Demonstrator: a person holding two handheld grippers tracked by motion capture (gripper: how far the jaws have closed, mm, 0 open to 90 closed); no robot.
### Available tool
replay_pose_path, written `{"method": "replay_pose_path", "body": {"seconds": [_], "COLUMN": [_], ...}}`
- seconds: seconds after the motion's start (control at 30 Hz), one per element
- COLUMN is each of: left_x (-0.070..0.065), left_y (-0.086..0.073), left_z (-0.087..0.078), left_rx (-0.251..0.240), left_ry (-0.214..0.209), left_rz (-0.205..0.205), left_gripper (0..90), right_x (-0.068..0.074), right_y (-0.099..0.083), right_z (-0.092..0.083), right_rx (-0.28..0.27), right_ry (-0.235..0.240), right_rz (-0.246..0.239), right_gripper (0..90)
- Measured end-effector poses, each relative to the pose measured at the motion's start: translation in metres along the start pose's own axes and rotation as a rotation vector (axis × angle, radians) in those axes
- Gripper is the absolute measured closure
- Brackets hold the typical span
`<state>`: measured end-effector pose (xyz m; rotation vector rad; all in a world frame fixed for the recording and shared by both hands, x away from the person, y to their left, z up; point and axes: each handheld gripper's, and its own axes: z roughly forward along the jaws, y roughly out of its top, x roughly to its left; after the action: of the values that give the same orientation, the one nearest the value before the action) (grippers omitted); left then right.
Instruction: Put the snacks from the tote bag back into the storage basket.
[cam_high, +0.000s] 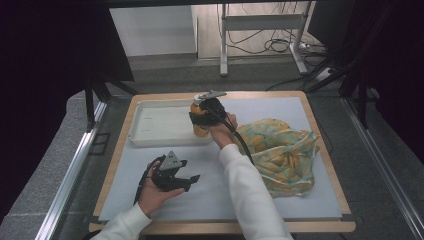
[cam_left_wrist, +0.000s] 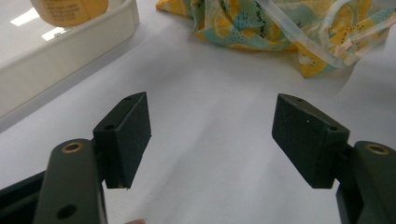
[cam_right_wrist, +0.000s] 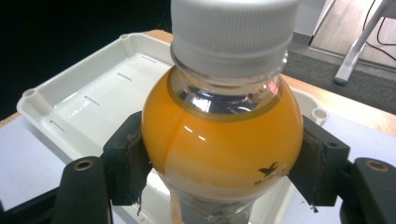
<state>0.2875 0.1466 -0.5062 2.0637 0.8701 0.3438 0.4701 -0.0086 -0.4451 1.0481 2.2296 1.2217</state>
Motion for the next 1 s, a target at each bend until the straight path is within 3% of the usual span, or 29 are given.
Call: {"method": "replay_pose_path", "body": {"seconds": [0.43, 0.9, 1.0], "left_x": [0.001, -0.001, -0.001], "left_y": [0.000, -0.001, 0.000], "left_z": [0.000, 0.001, 0.001], "left_rx": [0.004, 0.005, 0.006], "left_ry": [-0.002, -0.006, -0.012], "left_rz": [0.002, 0.006, 0.016], "left_gripper": [28.0, 27.8, 27.5], "right_x": [-0.001, -0.002, -0.002], "right_y": [-0.010, -0.013, -0.013], "right_z": [0.009, 0.006, 0.005], "right_rx": [0.062, 0.075, 0.075], "right_ry": [-0.006, 0.004, 0.007], "right_rz": [-0.021, -0.030, -0.028], "right_gripper": [30.0, 28.9, 24.4]}}
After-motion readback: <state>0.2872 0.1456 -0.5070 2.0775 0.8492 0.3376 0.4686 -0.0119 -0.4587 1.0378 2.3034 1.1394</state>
